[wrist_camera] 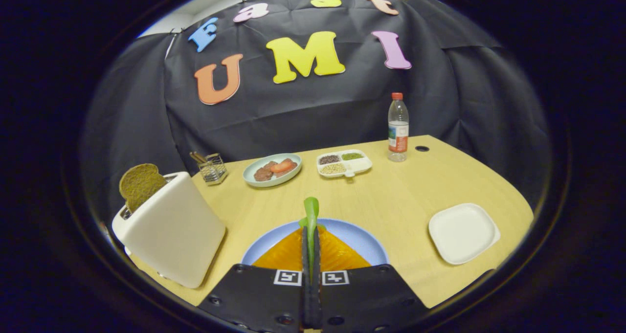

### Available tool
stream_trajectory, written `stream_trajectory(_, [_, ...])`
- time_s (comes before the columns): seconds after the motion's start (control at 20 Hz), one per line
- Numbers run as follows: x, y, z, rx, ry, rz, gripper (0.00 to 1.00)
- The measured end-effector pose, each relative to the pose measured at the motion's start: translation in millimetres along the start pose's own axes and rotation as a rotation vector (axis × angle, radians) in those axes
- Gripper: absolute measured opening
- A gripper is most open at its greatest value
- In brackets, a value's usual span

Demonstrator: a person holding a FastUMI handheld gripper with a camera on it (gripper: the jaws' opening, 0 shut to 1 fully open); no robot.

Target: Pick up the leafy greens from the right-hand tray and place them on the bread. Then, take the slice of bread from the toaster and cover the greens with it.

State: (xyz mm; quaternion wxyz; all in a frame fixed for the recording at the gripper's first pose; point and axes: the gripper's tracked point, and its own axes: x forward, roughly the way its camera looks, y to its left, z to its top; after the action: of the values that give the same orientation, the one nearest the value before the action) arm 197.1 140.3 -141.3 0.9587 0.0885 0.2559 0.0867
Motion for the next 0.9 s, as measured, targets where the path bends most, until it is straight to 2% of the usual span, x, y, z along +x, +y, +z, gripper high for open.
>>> stream_trajectory(0.2, [5,19,-14,0.054,0.026,0.026,0.01])
stream_trajectory(0.3, [10,27,-22,0.062,0.042,0.028,0.06])
stream_trajectory(0.4, [14,34,-30,0.072,0.058,0.034,0.06])
stream_trajectory(0.5, [16,39,-33,0.077,0.064,0.043,0.15])
stream_trajectory(0.65, [16,39,-33,0.068,0.056,0.041,0.18])
stream_trajectory(0.75, [11,38,-27,0.047,0.030,0.038,0.28])
stream_trajectory(0.9, [-9,26,-7,0.007,-0.061,0.012,0.57])
